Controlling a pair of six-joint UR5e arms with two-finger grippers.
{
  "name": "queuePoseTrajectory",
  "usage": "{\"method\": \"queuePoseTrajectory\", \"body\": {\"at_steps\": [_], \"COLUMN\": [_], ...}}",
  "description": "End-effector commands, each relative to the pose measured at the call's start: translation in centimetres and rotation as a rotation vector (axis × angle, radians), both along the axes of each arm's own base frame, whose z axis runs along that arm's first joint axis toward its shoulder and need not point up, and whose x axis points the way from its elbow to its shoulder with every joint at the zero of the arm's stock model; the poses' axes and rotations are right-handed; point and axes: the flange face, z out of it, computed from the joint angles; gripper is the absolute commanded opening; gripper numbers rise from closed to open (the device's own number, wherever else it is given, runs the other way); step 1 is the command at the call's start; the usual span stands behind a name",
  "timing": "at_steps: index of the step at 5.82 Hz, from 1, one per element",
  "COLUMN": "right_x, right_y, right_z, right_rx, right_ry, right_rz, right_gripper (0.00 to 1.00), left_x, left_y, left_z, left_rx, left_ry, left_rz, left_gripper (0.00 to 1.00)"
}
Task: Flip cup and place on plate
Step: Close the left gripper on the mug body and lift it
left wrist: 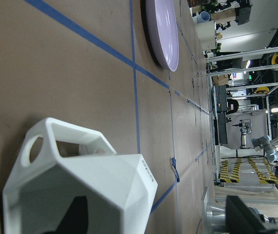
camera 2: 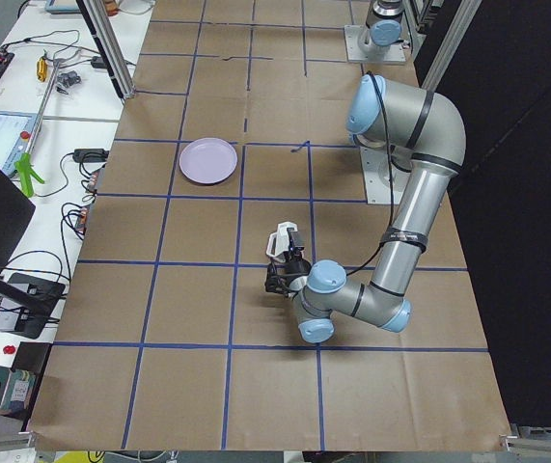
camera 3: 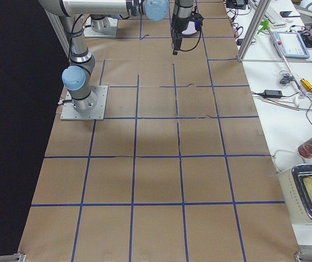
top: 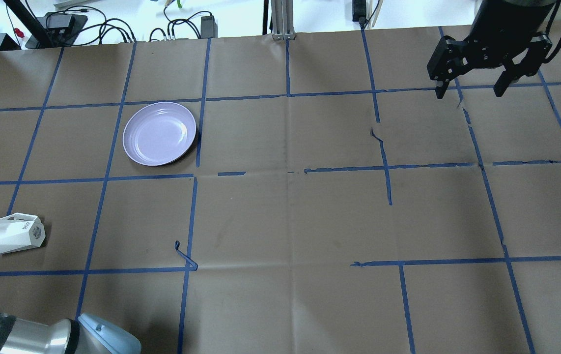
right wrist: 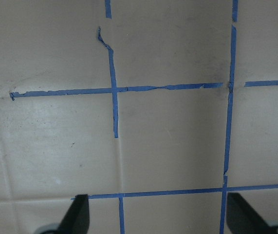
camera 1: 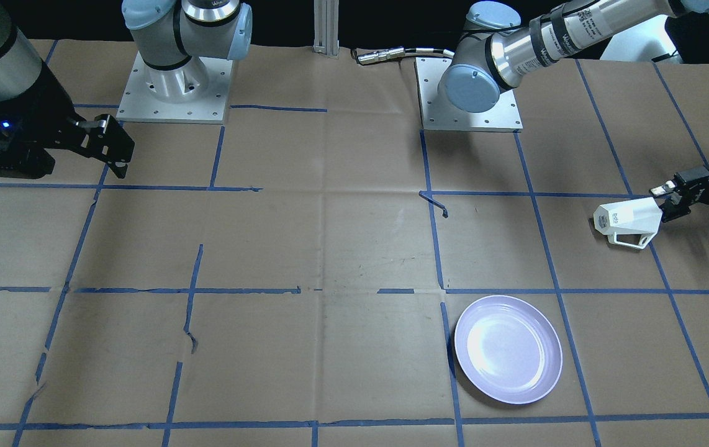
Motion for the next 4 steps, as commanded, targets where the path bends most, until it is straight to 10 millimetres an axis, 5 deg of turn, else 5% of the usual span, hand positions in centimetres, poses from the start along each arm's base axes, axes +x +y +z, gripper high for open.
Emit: {"method": "queuePoseTrajectory", "body": {"at_steps": [1, 2, 4], "right_x": [0.0, 0.0, 0.0], "right_y": [0.0, 0.0, 0.0], "right_z": [0.0, 0.0, 0.0], "right_rx": [0.0, 0.0, 0.0], "right_ry": [0.0, 0.0, 0.0], "right_rz": [0.0, 0.0, 0.0], "right_gripper": [1.0, 1.0, 1.0], "left_x": [-0.14, -0.14, -0.07], "left_y": [0.01, 0.02, 0.04], "left_z": [-0.72, -0.72, -0.63], "left_rx": [0.007, 0.008, -0.002], "left_ry": [0.026, 0.026, 0.024], "left_rz": [0.005, 0.003, 0.006], "left_gripper": [0.44, 0.08, 0.0]}}
